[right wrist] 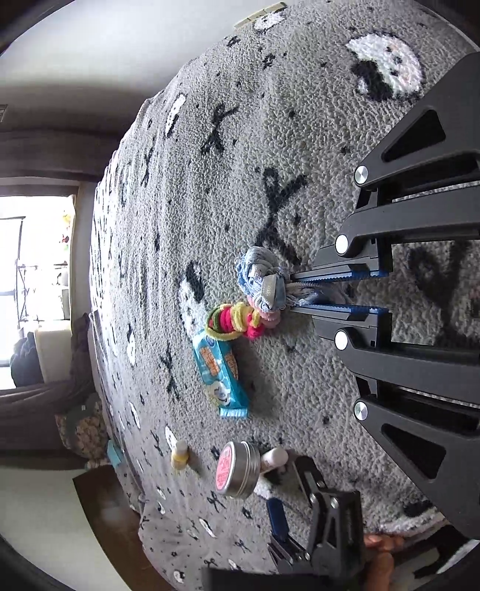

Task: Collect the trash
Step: 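Grasp the blue-white knotted cloth with the right tool while the left grasps the white-yellow tube, then carry the cloth and tube with both tools down past the bed edge to the bin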

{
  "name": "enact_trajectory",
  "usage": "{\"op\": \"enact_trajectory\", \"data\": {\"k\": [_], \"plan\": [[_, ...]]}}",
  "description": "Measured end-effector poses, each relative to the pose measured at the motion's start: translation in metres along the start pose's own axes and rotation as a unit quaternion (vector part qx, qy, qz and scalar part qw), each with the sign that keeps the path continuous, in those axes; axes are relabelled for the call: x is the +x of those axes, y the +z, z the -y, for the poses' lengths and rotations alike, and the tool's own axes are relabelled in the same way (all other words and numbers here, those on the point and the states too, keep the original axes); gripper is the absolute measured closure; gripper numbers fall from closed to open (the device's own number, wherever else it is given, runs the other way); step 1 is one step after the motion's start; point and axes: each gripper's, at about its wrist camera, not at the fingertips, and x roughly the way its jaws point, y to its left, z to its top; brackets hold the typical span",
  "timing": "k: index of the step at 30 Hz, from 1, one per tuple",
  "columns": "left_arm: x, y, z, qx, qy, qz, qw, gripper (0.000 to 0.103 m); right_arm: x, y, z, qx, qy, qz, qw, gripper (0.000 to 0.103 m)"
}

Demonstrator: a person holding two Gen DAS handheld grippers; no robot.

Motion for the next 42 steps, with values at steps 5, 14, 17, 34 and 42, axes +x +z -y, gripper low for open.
{"op": "enact_trajectory", "data": {"k": [5,14,17,34,42], "plan": [[0.013,0.013,0.002,0.004,0.009,-0.004,0.9999,0.011,-0.017,-0.007,-0.004,-0.012,0.012,0.013,1.0,0.092],[0.016,0.022,0.005,0.021,0.008,-0.011,0.9997,0.038,-0.04,-0.018,-0.021,-0.029,0.028,0.025,0.999,0.092],[0.009,0.015,0.006,0.028,0.009,-0.014,0.9995,0.038,-0.048,-0.019,-0.025,-0.034,0.029,0.031,0.998,0.092],[-0.068,-0.073,-0.023,0.009,-0.006,0.006,0.9999,0.039,-0.095,-0.045,-0.071,-0.062,0.065,0.059,0.994,0.092],[-0.103,-0.117,-0.025,0.013,-0.012,0.022,0.9996,0.039,-0.113,-0.065,-0.09,-0.069,0.08,0.066,0.992,0.092]]}}
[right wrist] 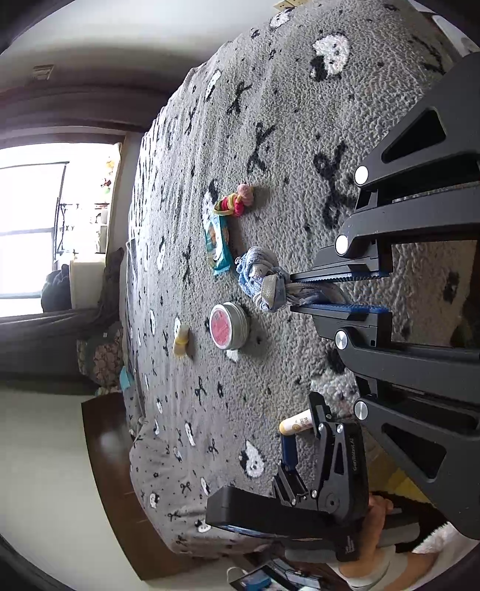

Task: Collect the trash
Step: 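Carry the cloth and tube with both tools down past the bed edge to the bin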

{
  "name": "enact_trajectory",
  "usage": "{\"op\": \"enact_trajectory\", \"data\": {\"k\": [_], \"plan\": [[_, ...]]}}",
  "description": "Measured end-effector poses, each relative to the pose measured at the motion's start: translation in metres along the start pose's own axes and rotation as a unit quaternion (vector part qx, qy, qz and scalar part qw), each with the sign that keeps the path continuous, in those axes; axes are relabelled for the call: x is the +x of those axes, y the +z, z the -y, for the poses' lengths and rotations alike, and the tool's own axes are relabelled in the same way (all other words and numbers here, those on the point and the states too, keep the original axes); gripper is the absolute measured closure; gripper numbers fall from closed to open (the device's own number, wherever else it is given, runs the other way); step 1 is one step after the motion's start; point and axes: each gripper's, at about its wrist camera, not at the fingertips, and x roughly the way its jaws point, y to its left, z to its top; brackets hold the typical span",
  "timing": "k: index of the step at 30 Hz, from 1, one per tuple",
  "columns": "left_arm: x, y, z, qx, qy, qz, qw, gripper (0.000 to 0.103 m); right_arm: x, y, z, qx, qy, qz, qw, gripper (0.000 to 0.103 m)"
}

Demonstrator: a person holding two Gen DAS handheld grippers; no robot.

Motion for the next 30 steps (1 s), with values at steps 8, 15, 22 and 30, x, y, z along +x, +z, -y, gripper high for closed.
{"op": "enact_trajectory", "data": {"k": [8,15,22,30], "plan": [[-0.039,-0.038,0.003,-0.009,-0.039,0.025,0.9989,0.039,-0.017,-0.021,-0.015,-0.001,0.015,-0.004,1.0,0.092],[-0.059,-0.069,0.005,-0.014,-0.054,0.026,0.9981,0.039,-0.033,-0.046,-0.031,-0.004,0.042,-0.006,0.999,0.092],[-0.055,-0.109,0.018,-0.004,-0.063,-0.011,0.998,0.039,-0.033,-0.085,-0.04,0.015,0.072,-0.051,0.996,0.092],[-0.008,-0.173,0.026,-0.009,-0.079,-0.119,0.9897,0.039,0.001,-0.154,-0.052,0.04,0.098,-0.175,0.979,0.092]]}}
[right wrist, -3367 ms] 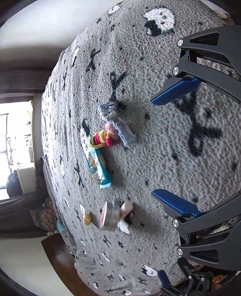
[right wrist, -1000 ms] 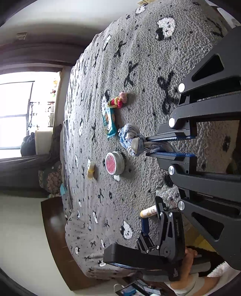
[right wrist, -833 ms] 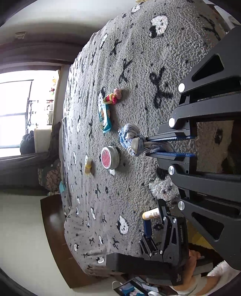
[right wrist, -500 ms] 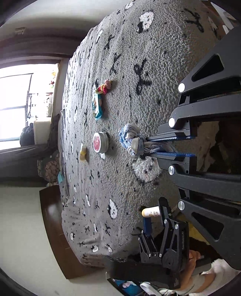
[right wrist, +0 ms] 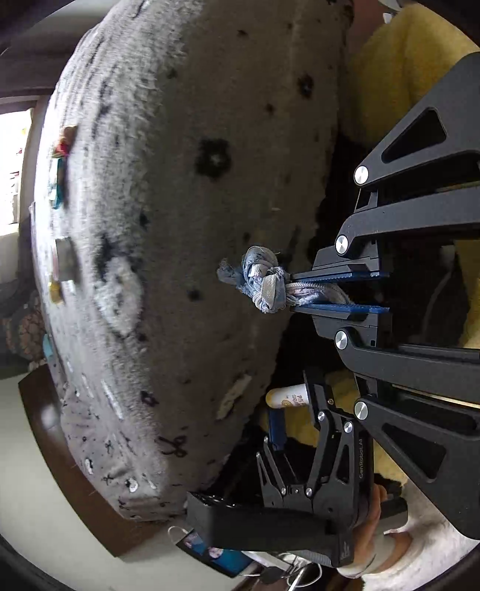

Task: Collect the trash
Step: 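Carry the cloth and tube with both tools down past the bed edge to the bin, then open both tools to drop the cloth and tube into the bin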

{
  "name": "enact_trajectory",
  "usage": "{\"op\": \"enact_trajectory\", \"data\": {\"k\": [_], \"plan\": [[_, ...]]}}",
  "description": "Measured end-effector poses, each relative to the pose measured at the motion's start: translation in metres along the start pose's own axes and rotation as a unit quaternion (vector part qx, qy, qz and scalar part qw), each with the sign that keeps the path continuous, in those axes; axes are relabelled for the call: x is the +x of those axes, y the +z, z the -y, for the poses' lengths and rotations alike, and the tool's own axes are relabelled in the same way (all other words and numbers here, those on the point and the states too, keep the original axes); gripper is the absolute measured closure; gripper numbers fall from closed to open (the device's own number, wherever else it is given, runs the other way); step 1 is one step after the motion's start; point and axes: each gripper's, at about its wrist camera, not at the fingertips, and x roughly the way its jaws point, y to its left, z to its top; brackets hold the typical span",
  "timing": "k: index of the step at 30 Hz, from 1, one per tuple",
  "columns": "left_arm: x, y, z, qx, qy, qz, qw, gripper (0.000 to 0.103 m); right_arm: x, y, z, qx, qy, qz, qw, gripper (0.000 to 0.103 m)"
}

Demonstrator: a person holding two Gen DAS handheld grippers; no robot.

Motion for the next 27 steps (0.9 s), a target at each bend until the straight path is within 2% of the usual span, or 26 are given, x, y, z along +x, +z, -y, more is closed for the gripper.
{"op": "enact_trajectory", "data": {"k": [7,10,16,20,27], "plan": [[0.043,-0.018,-0.004,-0.014,-0.009,-0.063,0.9978,0.039,0.055,-0.026,0.003,0.035,0.011,-0.084,0.996,0.092],[0.057,-0.023,-0.004,-0.014,-0.015,-0.085,0.9961,0.038,0.068,-0.032,0.004,0.044,0.015,-0.103,0.994,0.092],[0.081,-0.032,-0.007,-0.02,-0.021,-0.121,0.9922,0.038,0.084,-0.035,0.006,0.057,0.012,-0.124,0.99,0.092],[0.083,-0.035,-0.009,-0.023,-0.025,-0.124,0.9918,0.038,0.09,-0.035,0.009,0.058,0.01,-0.131,0.99,0.091],[0.081,-0.037,-0.011,-0.028,-0.021,-0.115,0.9927,0.038,0.088,-0.031,0.002,0.051,-0.003,-0.117,0.992,0.088]]}}
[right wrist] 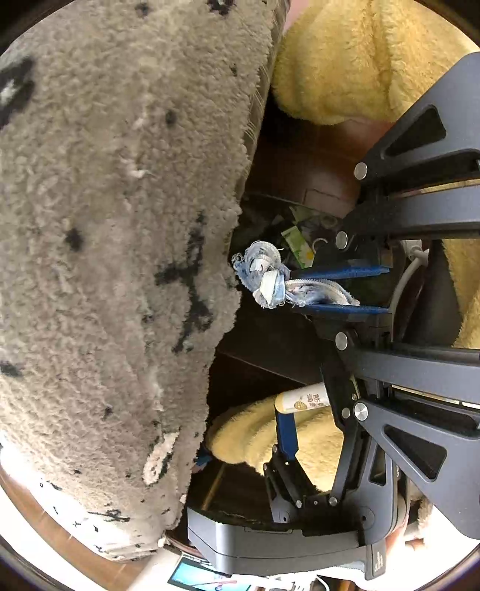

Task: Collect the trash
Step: 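Open both tools to drop the cloth and tube into the bin, then raise both open tools back over the bed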

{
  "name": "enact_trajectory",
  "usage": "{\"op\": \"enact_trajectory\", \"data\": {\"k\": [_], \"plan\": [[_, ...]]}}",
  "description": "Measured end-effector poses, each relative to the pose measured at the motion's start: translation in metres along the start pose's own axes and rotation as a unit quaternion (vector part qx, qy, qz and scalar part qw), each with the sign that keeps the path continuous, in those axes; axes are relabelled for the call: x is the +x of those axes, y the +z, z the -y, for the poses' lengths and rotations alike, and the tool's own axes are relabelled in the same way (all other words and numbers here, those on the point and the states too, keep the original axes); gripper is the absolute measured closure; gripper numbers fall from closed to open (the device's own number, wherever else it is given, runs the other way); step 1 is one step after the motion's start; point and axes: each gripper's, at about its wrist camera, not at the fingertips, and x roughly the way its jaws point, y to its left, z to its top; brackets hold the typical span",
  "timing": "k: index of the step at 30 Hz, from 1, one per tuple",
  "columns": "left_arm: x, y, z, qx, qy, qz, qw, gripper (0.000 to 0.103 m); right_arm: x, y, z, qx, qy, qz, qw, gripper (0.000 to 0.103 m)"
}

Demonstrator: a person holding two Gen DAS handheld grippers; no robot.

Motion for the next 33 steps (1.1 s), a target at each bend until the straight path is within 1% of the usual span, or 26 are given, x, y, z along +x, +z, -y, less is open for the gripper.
{"op": "enact_trajectory", "data": {"k": [1,2,3,4,5,6,7,9,10,12,14,17,24,28,33], "plan": [[-0.001,0.0,-0.001,-0.001,0.002,0.001,1.0,0.034,-0.002,0.0,0.002,0.001,-0.001,0.002,1.0,0.088],[-0.003,-0.001,-0.001,-0.002,0.005,0.005,1.0,0.027,-0.003,0.0,0.002,0.003,-0.002,0.004,1.0,0.083],[-0.005,0.0,0.0,-0.001,0.008,0.008,0.9999,0.025,-0.006,0.001,0.006,0.007,-0.003,0.008,1.0,0.075],[-0.008,0.0,-0.001,0.0,0.01,0.011,0.9999,0.024,-0.009,0.001,0.009,0.011,-0.005,0.013,1.0,0.054],[-0.011,0.001,-0.001,0.0,0.013,0.014,0.9998,0.021,-0.013,0.001,0.011,0.016,-0.007,0.02,1.0,0.04],[-0.015,0.003,-0.001,0.001,0.016,0.018,0.9997,0.016,-0.015,0.002,0.013,0.019,-0.009,0.025,0.999,0.04],[-0.019,0.004,-0.001,0.003,0.019,0.023,0.9996,0.015,-0.018,0.002,0.014,0.023,-0.01,0.029,0.999,0.039],[-0.026,0.004,-0.001,0.005,0.023,0.032,0.9992,0.01,-0.024,0.003,0.022,0.031,-0.016,0.039,0.999,0.03],[-0.031,0.005,-0.001,0.006,0.025,0.038,0.9989,0.009,-0.027,0.004,0.023,0.034,-0.02,0.045,0.998,0.024],[-0.041,0.006,-0.001,0.009,0.027,0.05,0.9984,0.008,-0.033,0.005,0.026,0.039,-0.027,0.056,0.997,0.019],[-0.052,0.008,-0.002,0.009,0.026,0.062,0.9977,0.008,-0.041,0.006,0.029,0.046,-0.032,0.068,0.996,0.011],[-0.07,0.01,-0.003,0.01,0.028,0.082,0.9962,0.008,-0.05,0.009,0.031,0.05,-0.037,0.083,0.995,0.008],[-0.113,0.015,-0.001,0.015,0.036,0.137,0.9898,0.008,-0.086,0.016,0.035,0.049,-0.038,0.126,0.99,0.008],[-0.138,0.024,-0.001,0.015,0.037,0.164,0.9857,0.008,-0.109,0.02,0.032,0.037,-0.051,0.154,0.986,0.007],[-0.165,0.041,0.003,0.02,0.05,0.197,0.9788,0.008,-0.139,0.033,0.032,0.019,-0.072,0.192,0.979,0.005]]}}
